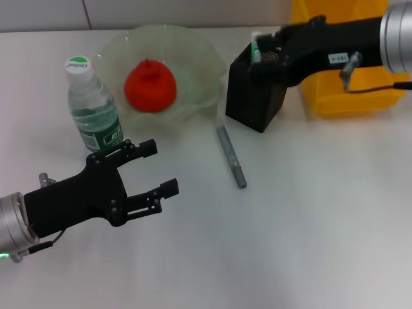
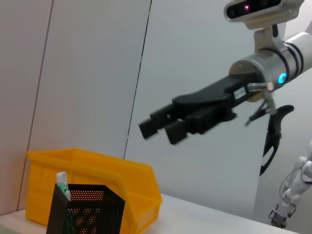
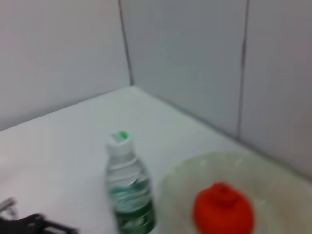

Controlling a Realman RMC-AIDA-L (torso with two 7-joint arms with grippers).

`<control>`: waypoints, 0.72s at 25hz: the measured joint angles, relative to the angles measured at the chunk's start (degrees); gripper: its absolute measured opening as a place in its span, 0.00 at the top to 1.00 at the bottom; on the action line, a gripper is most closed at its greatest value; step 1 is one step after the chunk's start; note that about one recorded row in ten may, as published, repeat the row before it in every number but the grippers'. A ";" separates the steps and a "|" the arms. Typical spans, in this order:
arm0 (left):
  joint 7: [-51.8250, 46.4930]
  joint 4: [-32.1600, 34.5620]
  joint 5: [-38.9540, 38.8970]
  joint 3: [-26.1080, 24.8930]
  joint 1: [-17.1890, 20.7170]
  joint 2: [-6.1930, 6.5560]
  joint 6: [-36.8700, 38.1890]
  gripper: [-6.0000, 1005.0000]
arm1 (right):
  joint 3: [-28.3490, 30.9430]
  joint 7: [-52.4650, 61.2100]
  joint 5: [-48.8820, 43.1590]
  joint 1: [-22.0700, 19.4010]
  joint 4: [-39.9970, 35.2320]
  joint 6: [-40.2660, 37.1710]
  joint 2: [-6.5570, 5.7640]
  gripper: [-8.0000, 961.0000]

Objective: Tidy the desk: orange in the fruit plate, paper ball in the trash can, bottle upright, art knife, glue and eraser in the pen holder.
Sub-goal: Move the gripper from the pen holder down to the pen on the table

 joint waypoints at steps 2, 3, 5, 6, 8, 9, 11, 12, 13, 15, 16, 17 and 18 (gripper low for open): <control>0.00 -0.02 -0.01 0.00 -0.01 -0.04 -0.05 0.17 | 0.04 3.59 -0.76 1.44 -1.09 -2.55 -0.09 0.35; 0.00 -0.03 0.00 0.00 -0.01 -0.05 -0.12 0.17 | 0.10 5.10 -1.32 2.21 -1.87 -3.35 -0.11 0.35; 0.00 -0.04 0.00 0.00 -0.03 -0.05 -0.29 0.17 | 0.05 8.01 -3.77 4.05 -3.93 -4.45 -0.11 0.35; 0.00 -0.04 0.00 0.00 -0.03 -0.05 -0.29 0.17 | -0.11 9.19 -5.32 5.04 -5.28 -4.65 -0.07 0.35; 0.04 -0.06 0.01 0.00 -0.03 -0.06 -0.38 0.17 | -0.46 11.60 -8.47 8.80 -12.56 -4.55 0.06 0.35; 0.13 -0.06 0.03 0.00 0.03 -0.06 -0.39 0.17 | -0.46 11.60 -8.47 8.80 -12.56 -4.55 0.06 0.35; 0.28 -0.06 0.09 0.00 0.07 -0.06 -0.40 0.17 | -0.48 11.85 -8.76 10.55 -16.62 -4.00 0.07 0.35; 0.52 -0.06 0.18 0.00 0.16 -0.06 -0.40 0.17 | -0.49 11.89 -8.90 11.40 -18.67 -3.59 0.05 0.35; 0.52 -0.06 0.18 0.00 0.16 -0.06 -0.40 0.17 | -0.49 11.89 -8.90 11.40 -18.67 -3.59 0.05 0.35; 0.56 -0.06 0.16 0.00 0.22 -0.06 -0.44 0.17 | -0.51 11.94 -9.36 12.84 -21.93 -2.48 0.03 0.35; 0.56 -0.06 0.13 0.00 0.24 -0.06 -0.47 0.17 | -0.56 12.03 -9.82 13.51 -23.34 -1.70 0.03 0.35; 0.55 -0.06 0.09 0.00 0.25 -0.08 -0.49 0.17 | -1.55 12.56 -11.08 14.32 -25.45 0.36 0.04 0.35; 0.55 -0.06 0.08 0.00 0.25 -0.10 -0.49 0.17 | -1.55 12.56 -11.08 14.32 -25.45 0.36 0.04 0.35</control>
